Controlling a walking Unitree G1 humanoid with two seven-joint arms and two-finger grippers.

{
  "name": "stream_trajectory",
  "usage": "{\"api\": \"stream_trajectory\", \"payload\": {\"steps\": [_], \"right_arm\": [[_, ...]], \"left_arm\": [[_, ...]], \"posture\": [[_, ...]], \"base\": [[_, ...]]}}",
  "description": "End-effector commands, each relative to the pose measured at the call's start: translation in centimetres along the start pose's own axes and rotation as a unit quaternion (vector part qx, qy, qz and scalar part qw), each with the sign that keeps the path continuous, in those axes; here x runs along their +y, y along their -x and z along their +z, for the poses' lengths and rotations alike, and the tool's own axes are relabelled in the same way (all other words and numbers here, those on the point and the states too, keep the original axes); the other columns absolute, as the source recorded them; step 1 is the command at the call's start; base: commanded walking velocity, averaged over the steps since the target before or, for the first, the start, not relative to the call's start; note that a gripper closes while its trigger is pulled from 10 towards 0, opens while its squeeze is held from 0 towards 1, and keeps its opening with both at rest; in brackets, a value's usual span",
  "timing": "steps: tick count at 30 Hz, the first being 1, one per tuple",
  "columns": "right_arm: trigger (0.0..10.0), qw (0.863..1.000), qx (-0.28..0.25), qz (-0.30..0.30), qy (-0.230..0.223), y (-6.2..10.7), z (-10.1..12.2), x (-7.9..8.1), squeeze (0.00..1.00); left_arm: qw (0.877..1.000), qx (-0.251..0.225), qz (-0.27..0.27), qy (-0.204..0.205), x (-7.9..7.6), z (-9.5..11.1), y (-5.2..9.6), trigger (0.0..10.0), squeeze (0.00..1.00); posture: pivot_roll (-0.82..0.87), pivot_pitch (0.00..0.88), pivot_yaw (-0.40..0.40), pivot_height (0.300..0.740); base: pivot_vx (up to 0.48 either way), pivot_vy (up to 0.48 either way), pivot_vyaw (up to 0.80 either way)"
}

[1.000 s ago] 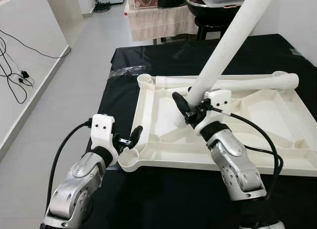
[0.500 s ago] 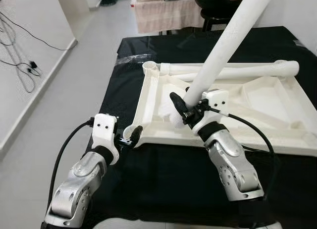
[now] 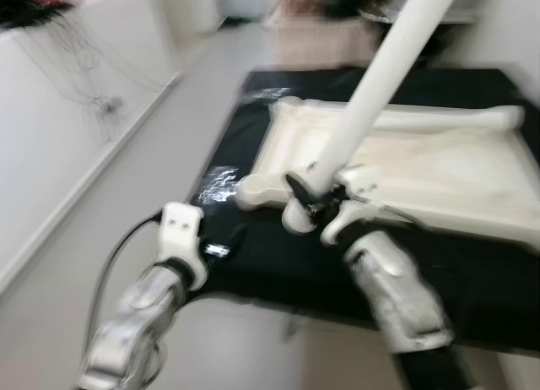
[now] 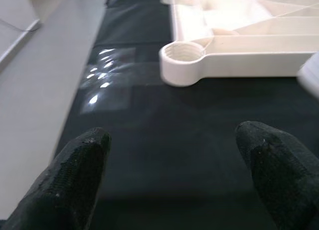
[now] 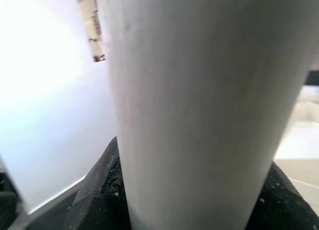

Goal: Building children table

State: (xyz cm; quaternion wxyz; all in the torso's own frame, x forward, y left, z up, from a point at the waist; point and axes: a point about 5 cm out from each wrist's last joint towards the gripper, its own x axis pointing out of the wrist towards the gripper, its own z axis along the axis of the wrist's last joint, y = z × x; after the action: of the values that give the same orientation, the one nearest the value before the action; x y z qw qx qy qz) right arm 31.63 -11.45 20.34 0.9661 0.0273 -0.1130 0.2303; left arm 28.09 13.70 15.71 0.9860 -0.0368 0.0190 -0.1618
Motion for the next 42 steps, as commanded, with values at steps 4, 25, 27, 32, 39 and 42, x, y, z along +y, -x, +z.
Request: {"api": "stream_trajectory", "payload": {"steps": [4, 25, 27, 32, 39, 42], "right_arm": [[10.0, 1.0, -0.005, 0.005, 0.007, -0.1, 0.2, 0.4, 0.0], [10.0, 0.994, 0.054, -0.089, -0.026, 1.8, -4.0, -1.3, 0.0], [10.0, 0.994, 0.052, -0.09, -0.026, 1.7, -3.9, -1.4, 0.0], [10.0, 0.994, 0.039, -0.101, -0.025, 1.2, -3.2, -1.7, 0.0], [10.0, 0.995, -0.018, -0.081, -0.063, 0.0, -0.4, -1.7, 0.0], [10.0, 0.993, -0.069, -0.013, -0.094, -0.7, 2.4, -0.9, 0.0]], "left_arm": [[1.0, 0.001, 0.021, 0.005, 0.7, -0.8, 0.3, 10.0, 0.0], [0.999, -0.007, -0.044, 0.014, -0.1, -1.8, 1.5, 10.0, 0.0], [0.999, -0.008, -0.048, 0.014, -0.1, -1.8, 1.5, 10.0, 0.0], [0.998, -0.013, -0.056, 0.011, -0.2, -1.5, 1.5, 10.0, 0.0], [0.997, -0.033, -0.074, 0.003, -0.6, -0.3, 1.4, 10.0, 0.0], [0.995, -0.057, -0.082, -0.002, -0.8, 1.3, 1.3, 10.0, 0.0]], "posture": [[-0.05, 0.137, 0.068, 0.74], [-0.06, 0.125, 0.065, 0.74], [-0.06, 0.125, 0.065, 0.74], [-0.06, 0.123, 0.064, 0.74], [-0.04, 0.121, 0.069, 0.74], [-0.04, 0.124, 0.066, 0.74]], "base": [[0.0, 0.0, 0.8], [0.0, 0.0, 0.0], [0.0, 0.0, 0.0], [0.0, 0.0, 0.0], [0.0, 0.0, -0.14], [0.0, 0.0, -0.68]]}}
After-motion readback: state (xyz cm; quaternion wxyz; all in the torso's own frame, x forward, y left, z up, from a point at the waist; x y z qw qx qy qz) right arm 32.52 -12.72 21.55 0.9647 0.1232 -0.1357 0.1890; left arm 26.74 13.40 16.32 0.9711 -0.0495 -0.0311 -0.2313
